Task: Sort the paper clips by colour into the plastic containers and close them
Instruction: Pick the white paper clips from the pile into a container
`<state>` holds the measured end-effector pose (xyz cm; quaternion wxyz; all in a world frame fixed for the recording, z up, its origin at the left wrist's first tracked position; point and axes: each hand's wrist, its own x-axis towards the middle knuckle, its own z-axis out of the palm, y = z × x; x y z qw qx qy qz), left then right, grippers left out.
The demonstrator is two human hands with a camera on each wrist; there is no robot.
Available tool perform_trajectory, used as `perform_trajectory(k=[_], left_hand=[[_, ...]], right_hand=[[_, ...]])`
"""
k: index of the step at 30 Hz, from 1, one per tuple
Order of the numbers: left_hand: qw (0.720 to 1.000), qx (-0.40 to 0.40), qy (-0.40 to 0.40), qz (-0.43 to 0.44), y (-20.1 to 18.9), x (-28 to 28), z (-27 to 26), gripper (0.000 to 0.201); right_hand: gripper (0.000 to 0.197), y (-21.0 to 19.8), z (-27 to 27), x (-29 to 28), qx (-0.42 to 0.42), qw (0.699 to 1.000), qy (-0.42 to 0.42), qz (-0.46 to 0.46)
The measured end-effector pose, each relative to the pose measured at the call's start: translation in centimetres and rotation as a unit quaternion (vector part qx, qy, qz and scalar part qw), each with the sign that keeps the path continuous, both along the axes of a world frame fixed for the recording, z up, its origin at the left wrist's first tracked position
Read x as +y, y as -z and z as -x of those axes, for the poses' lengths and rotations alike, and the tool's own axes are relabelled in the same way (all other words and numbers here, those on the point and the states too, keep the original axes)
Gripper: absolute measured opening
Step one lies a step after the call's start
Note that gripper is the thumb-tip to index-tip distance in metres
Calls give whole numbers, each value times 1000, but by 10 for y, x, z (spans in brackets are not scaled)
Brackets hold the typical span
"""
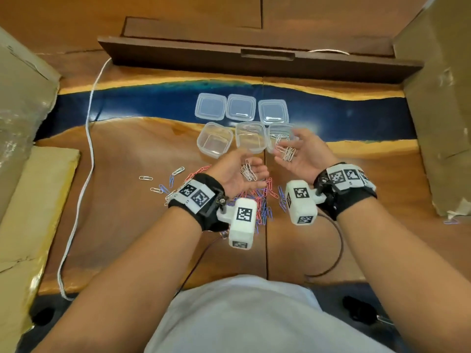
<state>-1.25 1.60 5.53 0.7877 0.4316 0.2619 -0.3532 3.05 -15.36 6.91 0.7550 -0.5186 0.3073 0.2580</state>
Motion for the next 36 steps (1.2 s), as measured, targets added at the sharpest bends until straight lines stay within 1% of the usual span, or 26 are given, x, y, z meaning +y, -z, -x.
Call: perform_trajectory(k=[2, 3, 7, 10, 11, 13, 15, 17, 18, 19, 21, 23, 24, 25, 26, 27, 29, 31, 33, 34, 35, 36], left_hand=[[1000, 6, -8, -9, -8, -12, -20, 27], [1000, 3, -9, -12, -14, -19, -30, 27], [999, -3, 5, -36, -31, -40, -64, 30], [996, -3, 10, -86, -31, -51, -87, 28], [995, -5, 6, -104, -29, -54, -94, 30], [990, -5, 15, -139, -23, -59, -103, 41], [988, -1, 33, -154, -18, -61, -107, 51], [988, -6, 38, -151, -17, -61, -106, 55], [988, -13, 37, -149, -19, -60, -103, 54], [987, -29, 37, -151, -21, -57, -99, 51], [978, -81, 51, -187, -25, -44, -89, 41], [954, -140, 78, -254, -29, -26, -74, 28], [935, -166, 101, -295, -29, -15, -66, 22], [911, -192, 128, -342, -28, -4, -56, 16], [881, -217, 159, -389, -25, 8, -43, 13], [853, -237, 189, -426, -20, 20, -31, 12], [814, -254, 237, -464, -7, 42, -5, 12], [782, -258, 284, -492, 9, 57, 19, 13], [743, -249, 335, -524, 22, 63, 40, 14], [730, -244, 352, -533, 26, 63, 49, 16], [724, -244, 358, -537, 31, 62, 58, 18], [724, -241, 356, -539, 36, 61, 65, 18]], right_hand=[[31, -9, -17, -2, -1, 1000, 5, 10], [31, -10, -24, -4, 0, 1000, 11, 10], [51, -14, -35, -10, 12, 999, 18, 34], [57, -13, -33, -15, 13, 999, 21, 48], [57, -10, -34, -18, 15, 998, 25, 51], [64, -7, -34, -23, 15, 998, 34, 46], [66, -4, -31, -26, 9, 998, 41, 41], [59, -4, -27, -28, -8, 998, 49, 38], [54, -4, -23, -29, -23, 998, 53, 37], [47, -5, -20, -30, -37, 997, 53, 34], [28, -8, -11, -27, -59, 997, 36, 31], [17, -7, 3, -21, -73, 997, -5, 39], [15, -4, 11, -17, -80, 995, -37, 54], [13, 1, 19, -11, -89, 990, -77, 80], [11, 7, 28, -5, -98, 980, -127, 120], [9, 15, 38, 1, -109, 962, -184, 169], [7, 34, 58, 16, -144, 907, -301, 257], [6, 53, 74, 32, -200, 840, -401, 305], [11, 67, 88, 47, -237, 753, -481, 382], [11, 71, 93, 52, -248, 711, -501, 425], [9, 74, 97, 57, -259, 686, -508, 452], [6, 75, 101, 61, -271, 672, -509, 465]])
